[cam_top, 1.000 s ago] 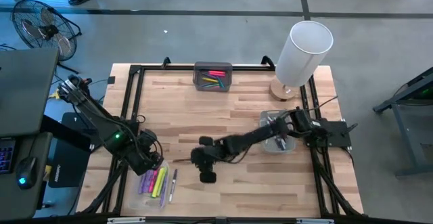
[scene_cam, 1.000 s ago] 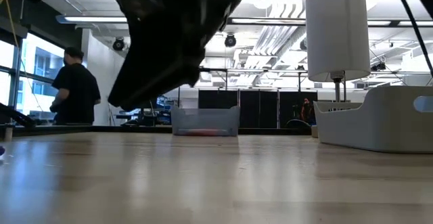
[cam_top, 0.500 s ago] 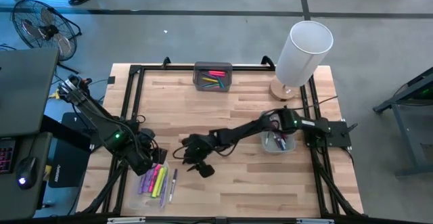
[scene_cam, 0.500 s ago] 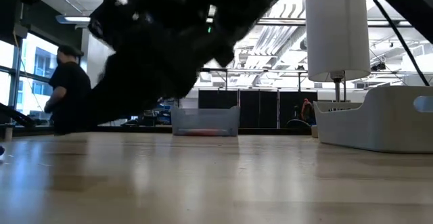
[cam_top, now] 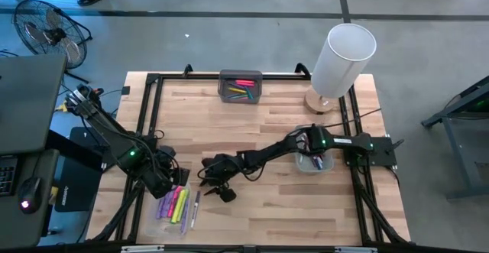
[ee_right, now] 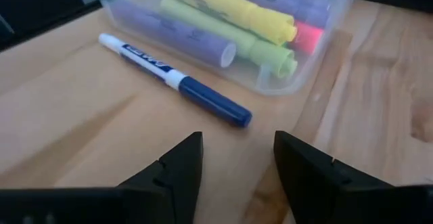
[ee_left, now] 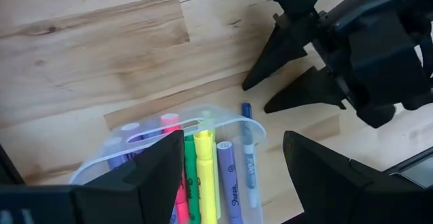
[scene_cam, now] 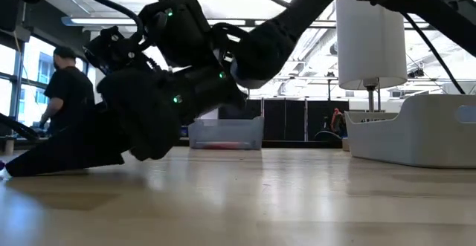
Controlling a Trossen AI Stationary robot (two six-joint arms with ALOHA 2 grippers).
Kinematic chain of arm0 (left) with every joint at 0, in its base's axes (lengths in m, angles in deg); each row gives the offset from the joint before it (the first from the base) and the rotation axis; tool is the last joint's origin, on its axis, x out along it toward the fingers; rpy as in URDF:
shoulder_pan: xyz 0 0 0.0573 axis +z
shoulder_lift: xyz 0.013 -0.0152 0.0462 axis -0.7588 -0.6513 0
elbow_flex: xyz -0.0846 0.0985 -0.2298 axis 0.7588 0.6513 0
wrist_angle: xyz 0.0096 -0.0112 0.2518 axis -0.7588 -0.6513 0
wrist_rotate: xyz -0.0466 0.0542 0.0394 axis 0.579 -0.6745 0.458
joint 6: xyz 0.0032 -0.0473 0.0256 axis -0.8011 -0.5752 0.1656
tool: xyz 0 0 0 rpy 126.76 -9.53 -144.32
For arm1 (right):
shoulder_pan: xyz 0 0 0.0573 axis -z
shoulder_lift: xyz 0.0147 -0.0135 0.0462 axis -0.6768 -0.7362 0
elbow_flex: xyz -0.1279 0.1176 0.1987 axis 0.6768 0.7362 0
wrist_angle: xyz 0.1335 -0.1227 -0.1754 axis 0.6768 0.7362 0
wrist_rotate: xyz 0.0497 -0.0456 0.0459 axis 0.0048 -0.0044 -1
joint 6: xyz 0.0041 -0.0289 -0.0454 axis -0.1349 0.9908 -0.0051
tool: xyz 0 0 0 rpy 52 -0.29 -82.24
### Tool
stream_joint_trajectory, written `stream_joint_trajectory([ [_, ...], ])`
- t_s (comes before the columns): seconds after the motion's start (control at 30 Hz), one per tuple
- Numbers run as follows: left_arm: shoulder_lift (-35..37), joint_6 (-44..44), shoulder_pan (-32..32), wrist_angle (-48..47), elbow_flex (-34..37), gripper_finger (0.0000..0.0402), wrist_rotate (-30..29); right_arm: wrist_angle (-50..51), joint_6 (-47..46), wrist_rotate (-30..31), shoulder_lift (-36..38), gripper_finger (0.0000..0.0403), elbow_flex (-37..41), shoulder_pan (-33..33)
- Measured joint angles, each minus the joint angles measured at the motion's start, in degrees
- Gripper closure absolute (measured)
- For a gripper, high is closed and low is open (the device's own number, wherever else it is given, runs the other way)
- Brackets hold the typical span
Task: Pick & Place Markers
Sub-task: Put the blue marker pen into the gray bin
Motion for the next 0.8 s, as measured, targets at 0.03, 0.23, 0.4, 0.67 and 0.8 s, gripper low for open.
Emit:
stream_joint_trajectory([
  [0.03, 0.00, -0.02, 0.00, 0.04, 0.00, 0.0154, 0.00, -1.15, -0.01, 0.61, -0.46, 0.0230, -0.04, -0.06],
  [0.23, -0.02, 0.00, 0.00, 0.53, 0.00, 0.0154, 0.04, -2.91, 0.87, 0.72, -1.18, 0.0230, -0.04, -0.15],
  [0.4, -0.02, 0.00, 0.00, 1.13, 0.00, 0.0154, -0.01, -4.76, 4.93, -0.30, -1.25, 0.0230, 0.00, -0.41],
  [0.67, -0.02, 0.07, -0.02, 2.78, -0.02, 0.0154, -0.25, -3.86, 5.10, -4.60, -1.31, 0.0235, 0.00, -1.03],
  [0.8, -0.02, 0.04, -0.02, 2.93, -0.02, 0.0154, -0.26, -2.98, 3.29, -6.95, -1.31, 0.0246, 0.00, -1.29],
])
